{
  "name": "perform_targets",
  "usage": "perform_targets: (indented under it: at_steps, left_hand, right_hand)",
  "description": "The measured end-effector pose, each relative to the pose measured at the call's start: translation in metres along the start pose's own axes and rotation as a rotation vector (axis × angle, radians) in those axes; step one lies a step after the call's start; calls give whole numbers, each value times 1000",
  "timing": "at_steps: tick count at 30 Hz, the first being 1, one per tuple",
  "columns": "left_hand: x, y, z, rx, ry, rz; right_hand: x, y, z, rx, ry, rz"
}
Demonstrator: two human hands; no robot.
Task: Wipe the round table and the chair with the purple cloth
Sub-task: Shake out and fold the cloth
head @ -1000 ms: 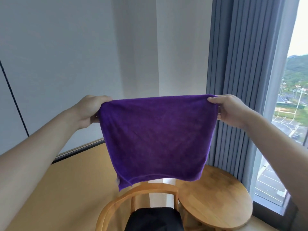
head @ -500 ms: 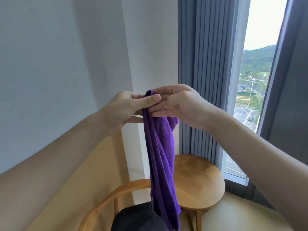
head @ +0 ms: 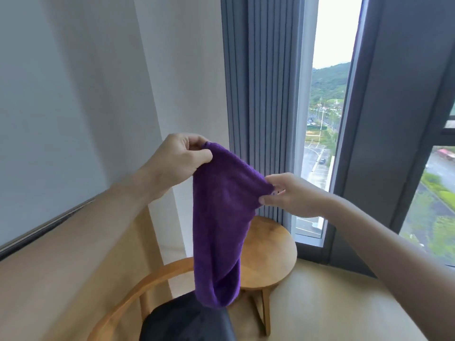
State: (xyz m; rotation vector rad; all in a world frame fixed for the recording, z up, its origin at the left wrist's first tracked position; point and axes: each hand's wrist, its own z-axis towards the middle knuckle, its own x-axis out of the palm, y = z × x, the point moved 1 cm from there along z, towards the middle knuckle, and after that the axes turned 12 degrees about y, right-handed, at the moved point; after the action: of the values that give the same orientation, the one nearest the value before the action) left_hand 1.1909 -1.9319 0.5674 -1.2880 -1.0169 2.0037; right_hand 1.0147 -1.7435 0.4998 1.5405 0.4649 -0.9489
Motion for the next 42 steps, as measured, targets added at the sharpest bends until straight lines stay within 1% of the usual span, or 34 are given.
perform_targets:
  at_steps: [2,4,7,10,12,15,17,18,20,21,22,23,25,26,27,28,30,32,34,38,40,42]
  left_hand:
    - [12,11,7,-35,-7,167]
    - [28,20,15,-70,26,206]
    - [59,21,33,-58,93,184]
    - [97,11,52,-55,204,110]
    - [123,-1,64,-53,253,51]
    - [158,-34,88,25,282,-17]
    - [177,-70,117,103,254,-115]
    - [185,-91,136,146,215,-211]
    - [203,-139,167,233,130,-498]
    - [216,-156,174,274,137,-616]
    - [231,-162,175,313,225,-659]
    - [250,-159,174,289,358,-644]
    - [311,-124,162,154,710,-509]
    - [343,-97,148,101,863,-470]
    - [372,-72,133,39,930,-485]
    - [399,-51,122,-34,928,-556]
    - [444,-23,111,-221,833,-710]
    - [480,-16,110,-349,789,-715]
    - [514,-20,118,-372,785,-619]
    - [575,-41,148,-349,745,-509]
    - [604,-53,165,-332,752,-478]
    - [632,-68,183,-295,801,-454]
  right_hand:
    - [-12,-19,-20,39,-95,129]
    - [-27,-33,-39,27,-231,273]
    - [-40,-49,-62,8,-336,382]
    - [-57,-66,-89,0,-413,448]
    - [-74,-80,-113,-5,-468,433]
    - [-108,-93,-151,11,-547,389]
    - [-150,-95,-170,-2,-638,401]
    - [-176,-94,-177,-24,-716,441]
    - [-227,-89,-196,-133,-843,576]
    - [-240,-88,-207,-168,-843,618]
    - [-243,-92,-221,-157,-790,624]
    - [-235,-105,-236,-119,-691,626]
    - [-189,-145,-265,32,-496,626]
    - [-160,-167,-282,129,-462,623]
    - [-133,-188,-298,218,-463,643]
    - [-111,-209,-314,297,-475,671]
    - [-85,-246,-342,416,-499,724]
    - [-77,-271,-363,524,-516,789]
    - [-80,-293,-383,621,-540,828]
    - [-98,-329,-421,739,-635,768]
    - [-106,-346,-440,805,-724,688]
    - [-116,-366,-458,869,-871,612]
